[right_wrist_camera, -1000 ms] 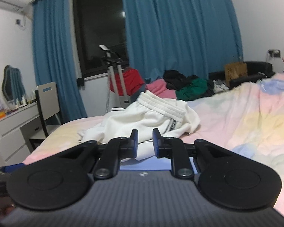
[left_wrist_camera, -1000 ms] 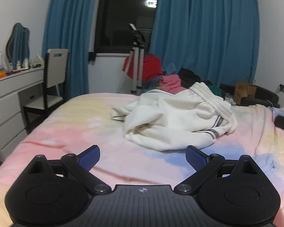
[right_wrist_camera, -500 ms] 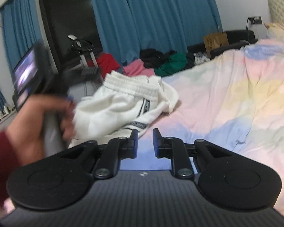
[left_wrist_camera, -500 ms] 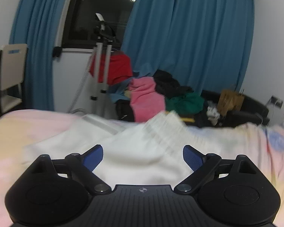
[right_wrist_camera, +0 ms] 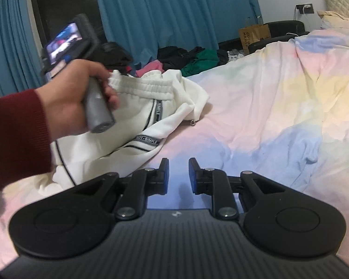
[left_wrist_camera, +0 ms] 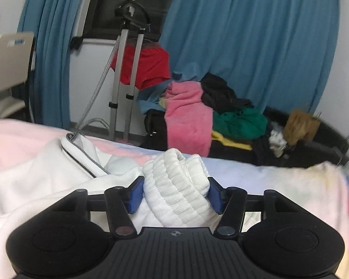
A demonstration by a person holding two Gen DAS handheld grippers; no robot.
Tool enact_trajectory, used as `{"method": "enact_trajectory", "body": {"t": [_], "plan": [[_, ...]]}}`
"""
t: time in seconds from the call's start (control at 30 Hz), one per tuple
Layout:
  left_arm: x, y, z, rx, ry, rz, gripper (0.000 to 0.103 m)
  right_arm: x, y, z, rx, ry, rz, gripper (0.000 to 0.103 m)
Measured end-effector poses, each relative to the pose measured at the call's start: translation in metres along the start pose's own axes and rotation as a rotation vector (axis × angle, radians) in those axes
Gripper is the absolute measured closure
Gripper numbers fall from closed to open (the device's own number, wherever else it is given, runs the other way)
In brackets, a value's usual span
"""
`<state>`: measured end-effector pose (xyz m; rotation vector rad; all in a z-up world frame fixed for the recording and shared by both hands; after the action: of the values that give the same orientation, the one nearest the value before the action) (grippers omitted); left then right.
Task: Fold clothes
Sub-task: 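Close the left tool on the ribbed waistband, then lift the waistband up off the bed with the left tool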
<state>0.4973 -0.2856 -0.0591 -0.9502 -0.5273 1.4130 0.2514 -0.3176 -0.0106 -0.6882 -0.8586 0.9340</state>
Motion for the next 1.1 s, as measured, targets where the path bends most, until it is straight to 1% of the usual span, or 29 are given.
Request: {"method": "enact_trajectory", "body": {"t": [0.07,0.13,0.17,0.23,0.37,0.5,0.6,0.67,0.77,0.93,0.97,1.0,1.1], "plan": [[0.007,-0.002,0.018,-0.023,0.024,0.001,0.050,-0.001,-0.004,0.004,-0.025,0.007,-0.001,0.081],[0.014,-0.003,0.046,-0.047,0.060,0.013,0.054,-0.002,-0.008,0.010,-0.055,0.013,0.007,0.081],[0.017,-0.003,0.065,-0.059,0.077,0.009,0.060,-0.002,-0.009,0.013,-0.068,0.014,0.008,0.081],[0.023,-0.002,0.101,-0.082,0.111,0.002,0.061,-0.004,-0.014,0.021,-0.098,0.017,0.005,0.081],[0.041,0.004,0.183,-0.134,0.164,-0.047,0.064,-0.005,-0.025,0.039,-0.161,0.015,0.001,0.081],[0.077,0.017,0.263,-0.146,0.196,-0.073,0.065,0.003,-0.032,0.058,-0.215,-0.011,0.024,0.081],[0.122,0.033,0.316,-0.124,0.201,-0.057,0.068,0.010,-0.036,0.071,-0.238,-0.041,0.033,0.081],[0.155,0.054,0.322,-0.088,0.177,-0.033,0.073,0.018,-0.034,0.077,-0.230,-0.073,0.042,0.081],[0.204,0.087,0.332,-0.034,0.140,0.003,0.075,0.033,-0.027,0.084,-0.196,-0.131,0.060,0.081],[0.285,0.142,0.350,0.057,0.079,0.063,0.078,0.057,-0.010,0.088,-0.128,-0.186,0.110,0.081],[0.296,0.154,0.345,0.077,0.061,0.069,0.081,0.061,-0.006,0.088,-0.116,-0.193,0.120,0.081],[0.307,0.166,0.340,0.097,0.043,0.075,0.082,0.065,-0.003,0.088,-0.103,-0.200,0.130,0.081],[0.329,0.180,0.338,0.123,0.020,0.098,0.083,0.077,0.008,0.089,-0.065,-0.222,0.160,0.081]]}}
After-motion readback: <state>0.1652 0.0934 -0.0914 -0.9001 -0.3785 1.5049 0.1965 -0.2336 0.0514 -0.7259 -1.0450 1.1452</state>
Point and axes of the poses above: each gripper's, at about its wrist camera, not at the fingertips, and z roughly against the way its jaws point, x to its left, y to its underside, the point moved 10 cm from there along -z, roughly the way its jaws point, and after that the axes turned 5 degrees about x, right-handed, at the moved point
